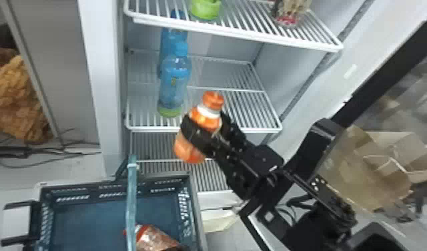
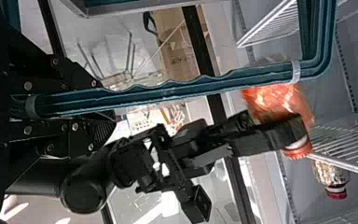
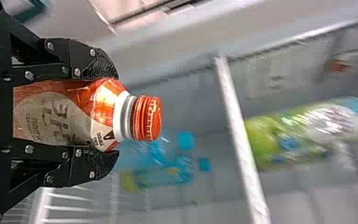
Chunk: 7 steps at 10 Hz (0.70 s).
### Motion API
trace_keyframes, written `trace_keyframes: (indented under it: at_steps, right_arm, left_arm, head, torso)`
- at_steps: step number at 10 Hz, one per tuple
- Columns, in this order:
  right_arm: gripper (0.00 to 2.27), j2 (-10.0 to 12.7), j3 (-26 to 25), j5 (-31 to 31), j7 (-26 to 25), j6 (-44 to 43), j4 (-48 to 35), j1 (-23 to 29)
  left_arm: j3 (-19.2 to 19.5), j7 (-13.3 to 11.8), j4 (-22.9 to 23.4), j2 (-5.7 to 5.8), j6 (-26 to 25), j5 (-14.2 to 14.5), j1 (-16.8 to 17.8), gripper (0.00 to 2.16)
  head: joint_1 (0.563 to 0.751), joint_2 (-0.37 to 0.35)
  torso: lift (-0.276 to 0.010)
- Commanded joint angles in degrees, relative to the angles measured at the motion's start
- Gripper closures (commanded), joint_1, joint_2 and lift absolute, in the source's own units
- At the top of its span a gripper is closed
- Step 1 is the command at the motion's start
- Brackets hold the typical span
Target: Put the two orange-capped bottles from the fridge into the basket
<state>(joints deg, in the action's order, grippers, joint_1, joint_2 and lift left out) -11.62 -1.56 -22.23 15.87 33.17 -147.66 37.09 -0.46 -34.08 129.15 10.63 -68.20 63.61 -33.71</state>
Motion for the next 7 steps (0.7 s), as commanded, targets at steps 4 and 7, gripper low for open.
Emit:
trace_keyframes:
  at_steps: [4,7]
  right_arm:
    - [0.82,-0.25,0.53,1.21,5.84,21.67,3.03,-5.87]
    - [0.82,-1.3,3.16,0.18,6.1,31.38,3.31,-8.83]
  left_arm:
    - [-0.45,0.07,0.01,0.18,-0.14,-0.2,0.53,1.2]
    - [-0.45,0.07,0.01,0.18,0.0,-0.2,0.67,1.2]
  head:
    - [0.695,-0.288]
    - [0.695,-0.264]
  torso:
    - [-0.235]
    - [-0.235]
